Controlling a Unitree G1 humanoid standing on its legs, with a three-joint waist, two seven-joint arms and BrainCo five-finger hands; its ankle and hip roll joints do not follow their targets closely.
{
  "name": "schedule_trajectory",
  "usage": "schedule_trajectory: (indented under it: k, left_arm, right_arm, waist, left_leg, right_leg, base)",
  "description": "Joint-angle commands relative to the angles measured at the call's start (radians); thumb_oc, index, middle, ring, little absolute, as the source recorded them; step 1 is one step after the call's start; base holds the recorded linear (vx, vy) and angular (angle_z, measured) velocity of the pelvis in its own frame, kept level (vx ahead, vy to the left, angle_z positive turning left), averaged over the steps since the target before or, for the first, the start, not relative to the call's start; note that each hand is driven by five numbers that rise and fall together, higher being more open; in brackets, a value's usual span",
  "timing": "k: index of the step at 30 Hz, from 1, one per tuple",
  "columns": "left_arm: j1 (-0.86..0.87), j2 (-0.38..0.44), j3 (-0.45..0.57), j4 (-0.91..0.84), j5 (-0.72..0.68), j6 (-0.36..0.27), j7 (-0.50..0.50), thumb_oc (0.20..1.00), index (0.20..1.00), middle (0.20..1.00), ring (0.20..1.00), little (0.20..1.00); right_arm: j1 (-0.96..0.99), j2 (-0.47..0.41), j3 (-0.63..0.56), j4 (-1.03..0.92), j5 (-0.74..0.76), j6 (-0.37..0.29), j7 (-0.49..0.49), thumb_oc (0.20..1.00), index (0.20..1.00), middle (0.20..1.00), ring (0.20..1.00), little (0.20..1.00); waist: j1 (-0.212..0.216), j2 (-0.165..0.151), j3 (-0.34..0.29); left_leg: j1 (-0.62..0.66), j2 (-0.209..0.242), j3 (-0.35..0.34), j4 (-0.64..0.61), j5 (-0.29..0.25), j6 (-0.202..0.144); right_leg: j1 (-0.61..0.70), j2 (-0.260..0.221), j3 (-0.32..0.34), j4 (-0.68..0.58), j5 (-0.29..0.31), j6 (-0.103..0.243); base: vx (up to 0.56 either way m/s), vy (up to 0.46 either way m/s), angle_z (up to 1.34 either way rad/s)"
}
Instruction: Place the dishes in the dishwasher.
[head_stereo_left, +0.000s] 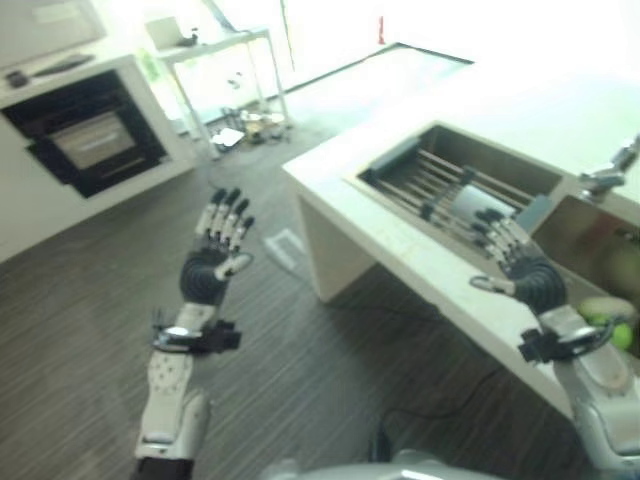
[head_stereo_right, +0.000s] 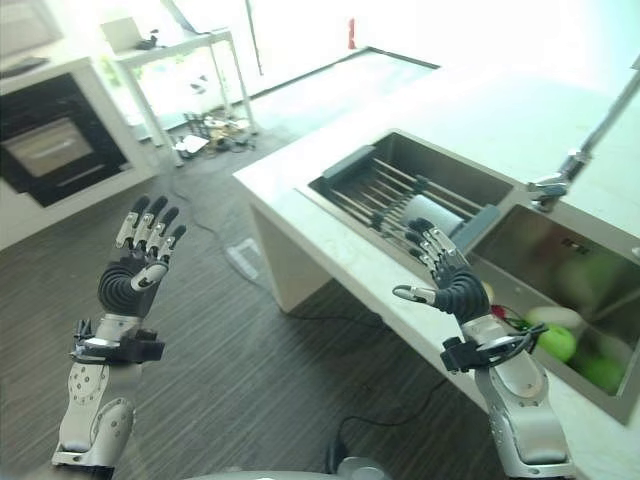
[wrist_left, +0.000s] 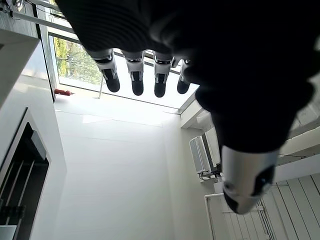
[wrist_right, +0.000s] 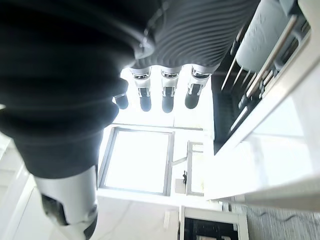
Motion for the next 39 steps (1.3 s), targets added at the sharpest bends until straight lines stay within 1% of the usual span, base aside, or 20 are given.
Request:
schedule_trajectory:
  k: [1, 2, 3, 4, 6, 8, 11, 12, 14, 16, 18, 20, 22, 24, 25, 28, 31, 33, 35, 39]
  left_arm:
    - [0.009, 0.064, 0.048, -0.082, -0.024, -0.094, -0.011, 1.000, 1.000, 1.000, 1.000, 1.000]
    - [0.015, 0.062, 0.057, -0.089, -0.019, -0.102, -0.005, 1.000, 1.000, 1.000, 1.000, 1.000]
    - [0.020, 0.060, 0.061, -0.093, -0.018, -0.105, 0.000, 1.000, 1.000, 1.000, 1.000, 1.000]
    - [0.027, 0.053, 0.068, -0.099, -0.016, -0.110, 0.005, 1.000, 1.000, 1.000, 1.000, 1.000]
    - [0.045, 0.046, 0.079, -0.111, -0.006, -0.122, 0.003, 1.000, 1.000, 1.000, 1.000, 1.000]
    - [0.042, 0.044, 0.083, -0.114, -0.013, -0.125, -0.017, 1.000, 1.000, 1.000, 1.000, 1.000]
    - [0.017, 0.062, 0.098, -0.121, -0.036, -0.098, -0.032, 1.000, 1.000, 1.000, 1.000, 1.000]
    - [-0.003, 0.075, 0.097, -0.122, -0.047, -0.078, -0.036, 1.000, 1.000, 1.000, 1.000, 1.000]
    - [-0.021, 0.085, 0.093, -0.117, -0.052, -0.069, -0.056, 1.000, 1.000, 1.000, 1.000, 1.000]
    - [-0.034, 0.096, 0.091, -0.123, -0.037, -0.047, -0.076, 1.000, 1.000, 1.000, 1.000, 1.000]
    - [-0.029, 0.101, 0.096, -0.133, -0.018, -0.030, -0.085, 1.000, 1.000, 1.000, 1.000, 1.000]
    - [-0.009, 0.110, 0.103, -0.149, 0.016, -0.034, -0.077, 1.000, 1.000, 1.000, 1.000, 1.000]
    - [0.016, 0.119, 0.113, -0.172, 0.075, -0.041, -0.051, 1.000, 1.000, 1.000, 1.000, 1.000]
    - [0.021, 0.125, 0.116, -0.187, 0.082, -0.035, -0.033, 1.000, 1.000, 1.000, 1.000, 1.000]
    - [0.018, 0.135, 0.121, -0.193, 0.089, -0.027, -0.038, 1.000, 1.000, 1.000, 1.000, 1.000]
    - [0.009, 0.145, 0.101, -0.206, 0.133, -0.017, -0.046, 1.000, 1.000, 1.000, 1.000, 1.000]
    - [-0.005, 0.156, 0.076, -0.202, 0.146, -0.001, -0.044, 1.000, 1.000, 1.000, 1.000, 1.000]
    - [-0.013, 0.165, 0.067, -0.198, 0.160, -0.006, -0.041, 1.000, 1.000, 1.000, 1.000, 1.000]
    - [-0.040, 0.175, 0.051, -0.179, 0.168, -0.014, -0.019, 1.000, 1.000, 1.000, 1.000, 1.000]
    - [-0.060, 0.171, 0.044, -0.141, 0.172, 0.006, 0.005, 1.000, 1.000, 1.000, 1.000, 1.000]
  right_arm:
    - [-0.057, -0.029, -0.027, -0.073, 0.068, -0.058, -0.008, 1.000, 1.000, 1.000, 1.000, 1.000]
    - [-0.060, -0.021, -0.025, -0.077, 0.068, -0.055, 0.005, 1.000, 1.000, 1.000, 1.000, 1.000]
    - [-0.060, -0.015, -0.022, -0.081, 0.063, -0.051, 0.009, 1.000, 1.000, 1.000, 1.000, 1.000]
    - [-0.063, -0.004, -0.009, -0.088, 0.045, -0.040, 0.009, 1.000, 1.000, 1.000, 1.000, 1.000]
    - [-0.062, -0.012, 0.003, -0.096, 0.048, -0.032, 0.004, 1.000, 1.000, 1.000, 1.000, 1.000]
    - [-0.065, -0.023, 0.002, -0.097, 0.053, -0.028, -0.009, 1.000, 1.000, 1.000, 1.000, 1.000]
    - [-0.029, -0.027, -0.033, -0.117, 0.077, -0.027, -0.024, 1.000, 1.000, 1.000, 1.000, 1.000]
    - [-0.008, -0.020, -0.051, -0.131, 0.087, -0.026, -0.038, 1.000, 1.000, 1.000, 1.000, 1.000]
    - [0.006, -0.007, -0.063, -0.136, 0.086, -0.026, -0.054, 1.000, 1.000, 1.000, 1.000, 1.000]
    - [0.022, 0.020, -0.073, -0.133, 0.063, -0.036, -0.097, 1.000, 1.000, 1.000, 1.000, 1.000]
    - [0.023, 0.041, -0.074, -0.126, 0.052, -0.030, -0.129, 1.000, 1.000, 1.000, 1.000, 1.000]
    - [0.016, 0.056, -0.064, -0.124, 0.071, -0.022, -0.120, 1.000, 1.000, 1.000, 1.000, 1.000]
    - [-0.015, 0.071, -0.033, -0.109, 0.077, -0.013, -0.097, 1.000, 1.000, 1.000, 1.000, 1.000]
    - [-0.036, 0.076, -0.014, -0.099, 0.073, -0.011, -0.097, 1.000, 1.000, 1.000, 1.000, 1.000]
    - [-0.049, 0.073, 0.000, -0.091, 0.064, -0.017, -0.113, 1.000, 1.000, 1.000, 1.000, 1.000]
    - [-0.052, 0.057, -0.003, -0.092, 0.073, -0.015, -0.158, 1.000, 1.000, 1.000, 1.000, 1.000]
    - [-0.044, 0.040, -0.005, -0.094, 0.089, -0.006, -0.168, 1.000, 1.000, 1.000, 1.000, 1.000]
    - [-0.039, 0.034, 0.000, -0.093, 0.093, -0.011, -0.164, 1.000, 1.000, 1.000, 1.000, 1.000]
    - [-0.040, 0.031, 0.006, -0.087, 0.089, -0.014, -0.171, 1.000, 1.000, 1.000, 1.000, 1.000]
    - [-0.029, 0.024, -0.013, -0.080, 0.097, -0.004, -0.145, 1.000, 1.000, 1.000, 1.000, 1.000]
  waist:
    - [0.015, 0.037, -0.015]
    - [0.024, 0.049, -0.017]
    - [0.034, 0.052, -0.017]
    - [0.055, 0.060, -0.018]
    - [0.083, 0.066, -0.019]
    - [0.099, 0.066, -0.019]
    - [0.085, 0.064, -0.027]
    - [0.074, 0.059, -0.038]
    - [0.066, 0.057, -0.044]
    - [0.059, 0.052, -0.052]
    - [0.063, 0.051, -0.061]
    - [0.077, 0.050, -0.063]
    - [0.111, 0.048, -0.064]
    - [0.128, 0.044, -0.061]
    - [0.130, 0.043, -0.057]
    - [0.112, 0.035, -0.056]
    - [0.094, 0.029, -0.060]
    - [0.080, 0.029, -0.058]
    - [0.060, 0.032, -0.061]
    - [0.018, 0.046, -0.057]
  left_leg:
    - [0.210, -0.056, 0.016, -0.528, 0.092, 0.055]
    - [0.211, -0.070, -0.033, -0.647, 0.095, 0.053]
    - [0.217, -0.077, -0.056, -0.713, 0.113, 0.054]
    - [0.191, -0.081, -0.131, -0.761, 0.128, 0.045]
    - [0.129, -0.087, -0.211, -0.761, 0.166, 0.036]
    - [0.108, -0.091, -0.224, -0.761, 0.179, 0.038]
    - [0.127, -0.086, -0.164, -0.761, 0.147, 0.059]
    - [0.143, -0.102, -0.157, -0.761, 0.124, 0.074]
    - [0.151, -0.110, -0.142, -0.761, 0.119, 0.085]
    - [0.165, -0.130, -0.128, -0.761, 0.104, 0.104]
    - [0.177, -0.138, -0.106, -0.761, 0.095, 0.114]
    - [0.192, -0.139, -0.082, -0.761, 0.083, 0.119]
    - [0.213, -0.126, -0.017, -0.761, 0.065, 0.106]
    - [0.225, -0.116, 0.025, -0.761, 0.057, 0.096]
    - [0.235, -0.110, 0.051, -0.761, 0.047, 0.096]
    - [0.242, -0.110, 0.054, -0.761, 0.033, 0.105]
    - [0.251, -0.103, 0.080, -0.761, 0.026, 0.105]
    - [0.260, -0.095, 0.100, -0.761, 0.024, 0.104]
    - [0.269, -0.085, 0.122, -0.761, 0.022, 0.101]
    - [0.306, -0.059, 0.152, -0.761, 0.038, 0.079]
  right_leg:
    - [0.008, -0.061, 0.083, 0.002, 0.065, 0.179]
    - [0.019, -0.053, 0.123, 0.002, 0.050, 0.186]
    - [0.022, -0.052, 0.150, 0.002, 0.049, 0.188]
    - [0.041, -0.045, 0.196, 0.002, 0.030, 0.187]
    - [0.079, -0.033, 0.258, 0.002, -0.006, 0.180]
    - [0.106, -0.037, 0.285, 0.002, -0.024, 0.182]
    - [0.123, -0.085, 0.267, 0.002, -0.027, 0.214]
    - [0.125, -0.107, 0.258, 0.002, -0.023, 0.229]
    - [0.113, -0.121, 0.249, 0.015, -0.015, 0.240]
    - [0.086, -0.148, 0.228, 0.046, -0.008, 0.253]
    - [0.071, -0.167, 0.183, 0.066, -0.002, 0.263]
    - [0.053, -0.182, 0.111, 0.105, 0.003, 0.272]
    - [0.043, -0.216, -0.045, 0.090, 0.016, 0.282]
    - [0.036, -0.240, -0.121, 0.053, 0.054, 0.291]
    - [0.019, -0.255, -0.135, 0.043, 0.082, 0.295]
    - [0.004, -0.236, -0.092, 0.028, 0.079, 0.287]
    - [0.000, -0.227, -0.086, 0.009, 0.079, 0.291]
    - [-0.003, -0.219, -0.078, 0.003, 0.076, 0.290]
    - [-0.006, -0.203, -0.061, 0.002, 0.069, 0.282]
    - [-0.003, -0.157, -0.012, 0.002, 0.055, 0.254]
  base:
    - [0.40, 0.201, -0.79]
    - [0.40, 0.214, -0.74]
    - [0.39, 0.193, -0.95]
    - [0.34, 0.156, -1.01]
    - [0.39, 0.189, -1.11]
    - [0.30, 0.212, -1.21]
    - [0.28, 0.307, -1.32]
    - [0.22, 0.285, -0.58]
    - [0.22, 0.232, -0.33]
    - [0.24, 0.229, -0.08]
    - [0.17, 0.176, -0.04]
    - [0.08, 0.135, -0.39]
    - [-0.02, 0.050, -1.11]
    - [-0.05, -0.042, -1.79]
    - [-0.05, -0.090, -1.21]
    - [-0.02, -0.086, -0.52]
    - [-0.03, -0.181, -0.12]
    - [-0.05, -0.257, -0.20]
    - [-0.04, -0.307, -0.15]
    - [0.03, -0.262, -0.20]
